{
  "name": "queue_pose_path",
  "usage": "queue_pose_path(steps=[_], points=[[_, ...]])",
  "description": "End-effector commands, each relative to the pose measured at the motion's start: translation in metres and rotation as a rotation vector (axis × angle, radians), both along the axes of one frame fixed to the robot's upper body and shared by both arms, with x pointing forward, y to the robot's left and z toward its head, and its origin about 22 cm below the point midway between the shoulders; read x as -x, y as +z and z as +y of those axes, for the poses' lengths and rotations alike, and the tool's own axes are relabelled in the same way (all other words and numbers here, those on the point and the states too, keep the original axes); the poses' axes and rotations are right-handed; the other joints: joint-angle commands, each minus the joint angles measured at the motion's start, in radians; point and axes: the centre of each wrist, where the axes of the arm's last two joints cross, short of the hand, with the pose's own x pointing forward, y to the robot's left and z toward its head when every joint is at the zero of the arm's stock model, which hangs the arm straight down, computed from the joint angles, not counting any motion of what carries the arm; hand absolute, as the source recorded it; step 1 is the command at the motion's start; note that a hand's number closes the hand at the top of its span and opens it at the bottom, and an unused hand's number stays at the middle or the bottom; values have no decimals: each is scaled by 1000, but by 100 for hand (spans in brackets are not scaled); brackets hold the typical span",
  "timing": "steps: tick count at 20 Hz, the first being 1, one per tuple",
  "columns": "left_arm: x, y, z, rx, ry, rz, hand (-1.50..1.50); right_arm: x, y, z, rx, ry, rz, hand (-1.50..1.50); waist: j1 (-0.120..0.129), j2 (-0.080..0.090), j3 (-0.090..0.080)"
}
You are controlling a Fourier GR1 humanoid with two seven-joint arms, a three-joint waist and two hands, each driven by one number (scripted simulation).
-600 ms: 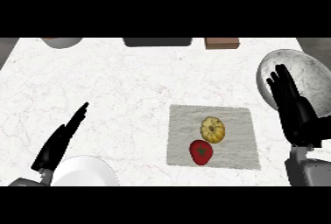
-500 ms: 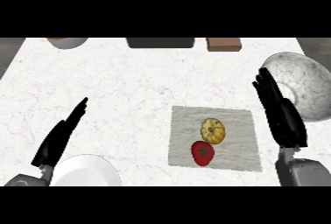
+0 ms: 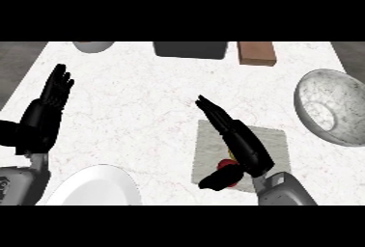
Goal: Pick the squash from the placemat and place it in the bowl
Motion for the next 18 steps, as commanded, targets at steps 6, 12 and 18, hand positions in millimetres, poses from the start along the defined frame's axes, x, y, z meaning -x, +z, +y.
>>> queue_pose_path(steps=[6,12,18], points=[[-5,12,45,76,79,-57,0,67,-17,81,387,110,-260,-150,-64,2,6],[-5,23,44,90,97,-63,0,80,56,90,642,-49,-279,-150,-74,-3,6],[-3,12,49,68,81,-70,0,76,68,100,1034,-24,-93,-150,-73,1,5]])
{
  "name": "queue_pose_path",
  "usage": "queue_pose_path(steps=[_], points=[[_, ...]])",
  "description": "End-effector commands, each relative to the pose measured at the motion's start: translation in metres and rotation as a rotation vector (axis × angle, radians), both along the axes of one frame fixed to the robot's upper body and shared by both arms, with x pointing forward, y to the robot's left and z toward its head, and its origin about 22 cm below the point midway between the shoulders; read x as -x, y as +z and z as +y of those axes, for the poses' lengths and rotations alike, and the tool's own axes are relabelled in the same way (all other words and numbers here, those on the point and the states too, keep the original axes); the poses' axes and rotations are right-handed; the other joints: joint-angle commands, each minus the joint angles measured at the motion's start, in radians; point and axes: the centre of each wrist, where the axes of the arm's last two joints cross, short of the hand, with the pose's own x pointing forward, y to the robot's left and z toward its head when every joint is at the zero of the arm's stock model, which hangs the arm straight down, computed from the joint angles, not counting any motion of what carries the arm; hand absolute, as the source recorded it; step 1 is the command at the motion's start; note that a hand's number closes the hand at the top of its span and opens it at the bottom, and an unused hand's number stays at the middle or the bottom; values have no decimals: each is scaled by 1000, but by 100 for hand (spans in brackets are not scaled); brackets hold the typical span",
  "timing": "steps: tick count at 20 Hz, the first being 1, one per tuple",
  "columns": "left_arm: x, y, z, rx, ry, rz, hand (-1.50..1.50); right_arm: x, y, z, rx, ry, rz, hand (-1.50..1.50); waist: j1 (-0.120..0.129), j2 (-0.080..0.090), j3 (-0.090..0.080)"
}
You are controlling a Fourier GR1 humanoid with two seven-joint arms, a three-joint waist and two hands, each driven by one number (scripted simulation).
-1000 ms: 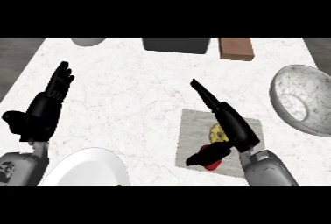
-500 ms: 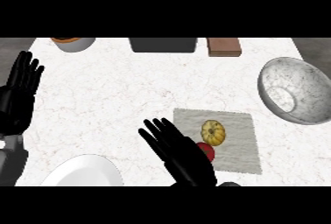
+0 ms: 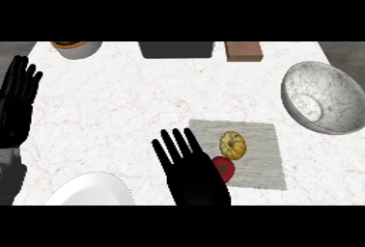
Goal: Pick the squash from the placemat and place it in the bowl
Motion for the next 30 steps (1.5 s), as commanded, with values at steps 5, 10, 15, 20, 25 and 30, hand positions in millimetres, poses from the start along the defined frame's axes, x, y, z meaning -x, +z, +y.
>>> queue_pose_path(steps=[5,10,15,20,25,30], points=[[-4,2,1,7,22,-11,0,-14,30,11,393,-70,153,-150,4,5,1],[4,-3,-8,-1,-7,7,0,-17,34,-5,464,-87,241,-150,0,2,3],[-13,-3,0,7,2,-19,0,-30,41,-8,449,-124,230,-150,0,8,3],[-2,-1,-10,11,-8,-9,0,-39,13,-19,469,-150,269,-150,11,9,4],[-6,0,8,11,-3,-30,0,-55,18,-30,450,-168,305,-150,11,9,4],[-5,1,12,1,-11,-20,0,-51,-3,-37,473,-217,295,-150,10,9,4]])
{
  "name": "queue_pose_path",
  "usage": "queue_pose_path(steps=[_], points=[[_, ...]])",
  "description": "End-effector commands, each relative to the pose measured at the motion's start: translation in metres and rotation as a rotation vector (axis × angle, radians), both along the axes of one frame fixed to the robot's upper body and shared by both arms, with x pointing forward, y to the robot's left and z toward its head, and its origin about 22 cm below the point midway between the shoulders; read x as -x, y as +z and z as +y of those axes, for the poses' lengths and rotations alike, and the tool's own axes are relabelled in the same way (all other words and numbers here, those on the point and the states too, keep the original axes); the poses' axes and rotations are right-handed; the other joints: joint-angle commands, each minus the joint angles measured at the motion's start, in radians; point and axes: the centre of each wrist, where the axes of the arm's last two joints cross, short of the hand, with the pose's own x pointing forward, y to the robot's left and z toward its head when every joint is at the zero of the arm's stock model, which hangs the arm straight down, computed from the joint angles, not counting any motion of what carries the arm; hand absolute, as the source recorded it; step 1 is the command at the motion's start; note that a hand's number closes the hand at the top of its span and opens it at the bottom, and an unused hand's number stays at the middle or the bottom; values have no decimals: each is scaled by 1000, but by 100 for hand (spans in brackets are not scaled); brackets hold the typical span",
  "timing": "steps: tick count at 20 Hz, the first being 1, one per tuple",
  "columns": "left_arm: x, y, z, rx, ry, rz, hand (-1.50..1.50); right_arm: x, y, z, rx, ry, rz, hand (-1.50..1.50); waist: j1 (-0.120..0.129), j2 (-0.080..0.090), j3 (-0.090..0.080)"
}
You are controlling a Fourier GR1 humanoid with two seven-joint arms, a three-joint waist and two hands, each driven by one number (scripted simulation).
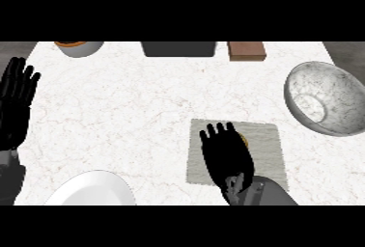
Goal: Pick the squash from the placemat and place it in the bowl
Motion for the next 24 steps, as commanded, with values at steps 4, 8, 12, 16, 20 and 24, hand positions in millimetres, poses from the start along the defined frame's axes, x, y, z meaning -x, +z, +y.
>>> queue_pose_path(steps=[4,8,12,16,20,24], points=[[-17,0,-3,-5,8,6,0,-8,-41,-28,27,-15,-17,-150,-3,2,0],[-19,2,-21,-17,-9,10,0,-37,-31,-29,-18,-7,-7,-150,0,2,0],[-6,-3,-5,12,-6,13,0,-19,-41,-28,-46,41,12,-150,-1,0,0],[-13,9,-3,4,-14,0,0,-34,-64,-16,-30,46,14,-150,1,1,0],[-13,3,6,-7,7,-7,0,-32,-67,-32,3,35,17,-150,-1,1,0],[4,-16,1,2,6,4,0,-49,-84,-36,-13,12,22,-150,5,1,0]])
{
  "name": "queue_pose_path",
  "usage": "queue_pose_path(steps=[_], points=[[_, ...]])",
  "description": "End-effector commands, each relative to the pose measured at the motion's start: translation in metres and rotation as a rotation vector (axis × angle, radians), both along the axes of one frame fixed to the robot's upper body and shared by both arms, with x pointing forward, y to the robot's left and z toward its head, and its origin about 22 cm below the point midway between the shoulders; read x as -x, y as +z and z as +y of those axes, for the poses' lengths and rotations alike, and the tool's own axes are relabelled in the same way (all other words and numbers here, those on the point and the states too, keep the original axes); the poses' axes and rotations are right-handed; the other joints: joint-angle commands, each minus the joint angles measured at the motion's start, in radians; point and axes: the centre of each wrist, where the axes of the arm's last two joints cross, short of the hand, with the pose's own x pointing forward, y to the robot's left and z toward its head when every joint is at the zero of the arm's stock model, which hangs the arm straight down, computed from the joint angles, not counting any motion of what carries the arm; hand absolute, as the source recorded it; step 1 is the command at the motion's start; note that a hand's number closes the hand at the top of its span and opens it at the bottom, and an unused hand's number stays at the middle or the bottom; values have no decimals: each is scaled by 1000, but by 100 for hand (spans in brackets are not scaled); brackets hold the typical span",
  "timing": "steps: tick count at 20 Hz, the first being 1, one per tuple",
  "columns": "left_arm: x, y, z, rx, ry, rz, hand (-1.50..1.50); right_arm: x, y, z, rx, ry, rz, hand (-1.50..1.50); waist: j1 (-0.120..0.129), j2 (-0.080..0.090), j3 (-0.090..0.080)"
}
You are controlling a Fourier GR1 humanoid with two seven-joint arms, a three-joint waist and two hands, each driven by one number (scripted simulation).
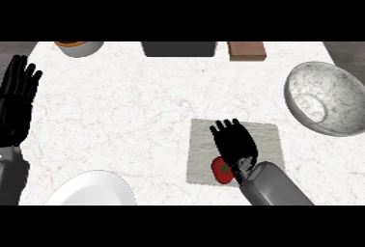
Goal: Pick the squash from the placemat and place it in the bowl
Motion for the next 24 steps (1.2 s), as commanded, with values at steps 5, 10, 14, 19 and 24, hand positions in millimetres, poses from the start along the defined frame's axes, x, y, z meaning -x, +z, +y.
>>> queue_pose_path(steps=[5,10,14,19,24], points=[[-14,-4,-4,7,2,11,0,-21,-8,13,34,-16,30,-150,-1,1,0],[16,-5,-9,-11,8,-17,0,-10,-36,-19,57,-70,12,-150,2,-1,0],[12,-12,-13,-2,-2,-4,0,-31,-42,-44,85,-88,13,-150,3,0,0],[-3,-10,-24,1,0,0,0,-30,-29,-25,-13,35,-65,150,0,1,0],[5,13,-9,-9,-9,2,0,-37,-54,-31,0,68,-71,150,5,1,0]])
